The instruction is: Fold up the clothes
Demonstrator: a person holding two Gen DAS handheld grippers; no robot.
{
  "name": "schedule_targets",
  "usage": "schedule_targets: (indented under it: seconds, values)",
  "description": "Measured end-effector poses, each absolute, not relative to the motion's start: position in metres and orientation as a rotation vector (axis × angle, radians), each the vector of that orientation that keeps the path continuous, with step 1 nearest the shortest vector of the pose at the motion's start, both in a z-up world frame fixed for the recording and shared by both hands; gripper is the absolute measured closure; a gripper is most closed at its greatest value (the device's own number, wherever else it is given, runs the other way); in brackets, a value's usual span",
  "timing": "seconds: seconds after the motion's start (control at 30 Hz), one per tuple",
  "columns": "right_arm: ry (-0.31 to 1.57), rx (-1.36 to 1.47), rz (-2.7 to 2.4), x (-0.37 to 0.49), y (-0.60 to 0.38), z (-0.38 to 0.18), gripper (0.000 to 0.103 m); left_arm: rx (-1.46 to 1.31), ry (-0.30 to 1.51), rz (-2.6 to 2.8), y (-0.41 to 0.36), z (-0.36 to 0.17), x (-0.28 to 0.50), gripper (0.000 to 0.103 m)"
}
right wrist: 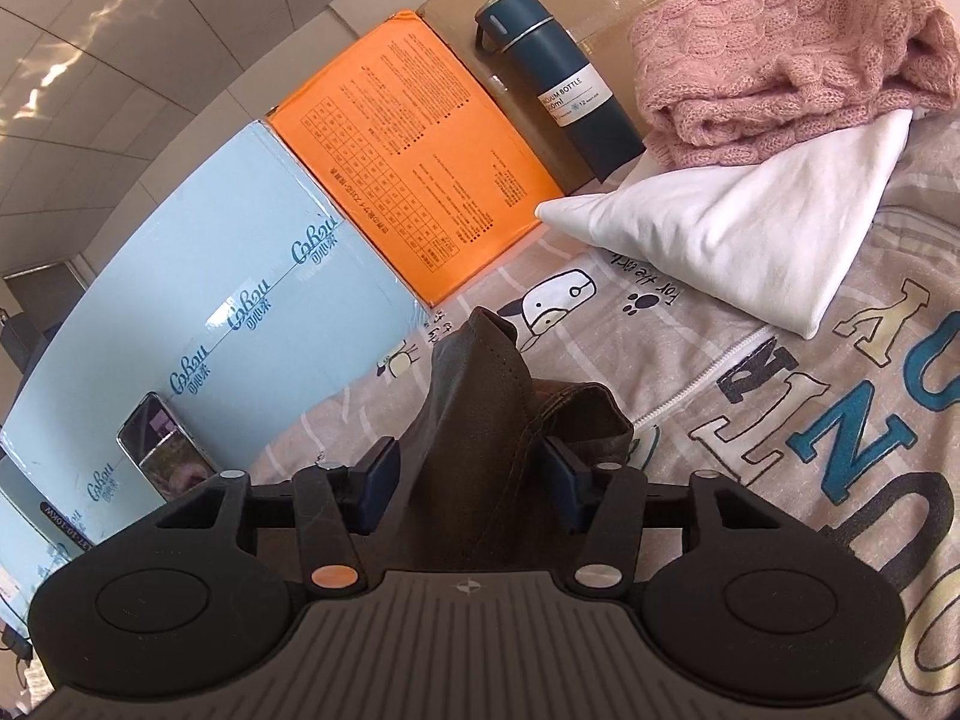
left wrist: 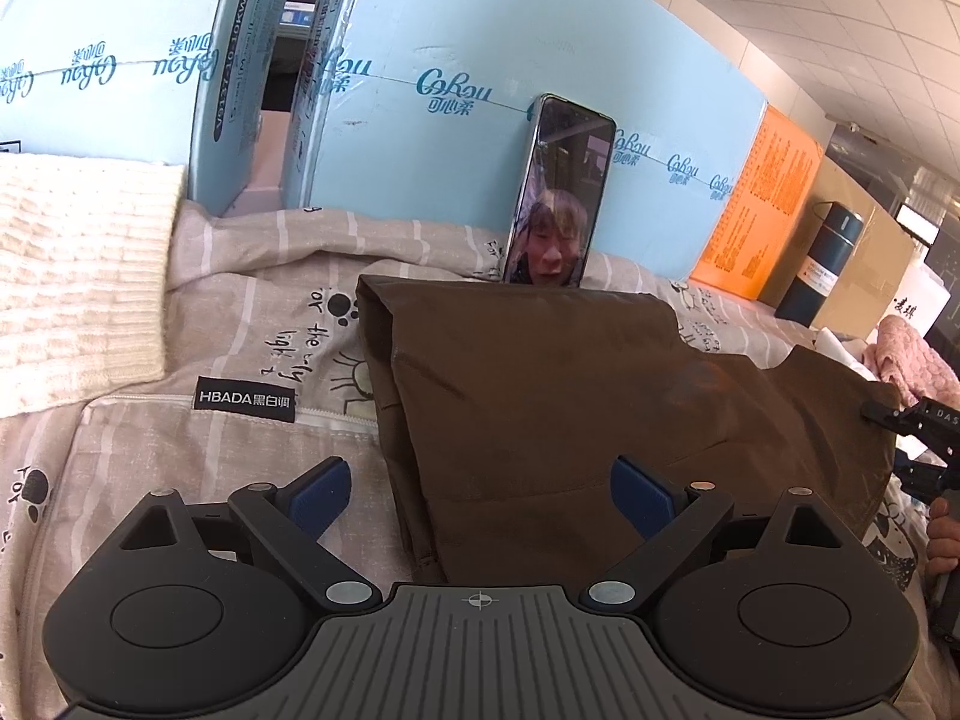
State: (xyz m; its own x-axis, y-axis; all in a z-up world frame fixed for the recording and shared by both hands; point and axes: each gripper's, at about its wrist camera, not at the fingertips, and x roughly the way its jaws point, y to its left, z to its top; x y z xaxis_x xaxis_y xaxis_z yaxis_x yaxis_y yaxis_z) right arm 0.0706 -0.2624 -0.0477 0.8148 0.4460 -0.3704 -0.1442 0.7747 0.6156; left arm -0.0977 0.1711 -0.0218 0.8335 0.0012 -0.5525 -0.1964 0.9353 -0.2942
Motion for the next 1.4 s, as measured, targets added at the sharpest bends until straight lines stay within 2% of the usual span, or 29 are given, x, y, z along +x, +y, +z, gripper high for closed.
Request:
schedule_targets:
  seconds: [0.07,0.17,0.33,0.43,0.47,0.57,0.77,0.83,0.9,1.0,1.2,1.4]
  values:
    - [0.533,0.605,0.333,0.071,-0.263,-0.050,0.071,-0.367,0.558,0.110,0.173,-0.020,-0.100,0.007]
    - [0.521,0.622,0.343,0.070,-0.266,-0.052,0.078,-0.415,0.510,0.109,0.176,-0.014,-0.105,0.001]
    - [0.512,0.631,0.353,0.069,-0.267,-0.051,0.079,-0.435,0.414,0.046,0.173,-0.004,-0.114,0.000]
    - [0.520,0.634,0.347,0.069,-0.268,-0.052,0.072,-0.424,0.407,0.028,0.169,-0.002,-0.113,0.000]
    - [0.520,0.634,0.347,0.069,-0.268,-0.052,0.065,-0.423,0.409,0.026,0.169,-0.003,-0.113,0.000]
    - [0.523,0.632,0.346,0.069,-0.267,-0.052,0.057,-0.423,0.413,0.030,0.169,-0.003,-0.113,0.000]
    - [0.526,0.613,0.326,0.070,-0.265,-0.052,0.054,-0.420,0.426,0.031,0.169,-0.005,-0.112,0.000]
    - [0.526,0.598,0.315,0.070,-0.264,-0.053,0.057,-0.419,0.430,0.032,0.169,-0.006,-0.112,0.000]
    - [0.528,0.571,0.307,0.070,-0.262,-0.053,0.073,-0.416,0.433,0.034,0.169,-0.006,-0.112,0.000]
    - [0.527,0.564,0.317,0.071,-0.262,-0.053,0.082,-0.411,0.435,0.032,0.168,-0.006,-0.111,0.000]
    - [0.495,0.584,0.338,0.067,-0.266,-0.051,0.089,-0.403,0.436,0.040,0.167,-0.005,-0.112,0.000]
    - [0.381,0.593,0.432,0.054,-0.267,-0.041,0.094,-0.381,0.429,0.047,0.164,-0.002,-0.115,0.000]
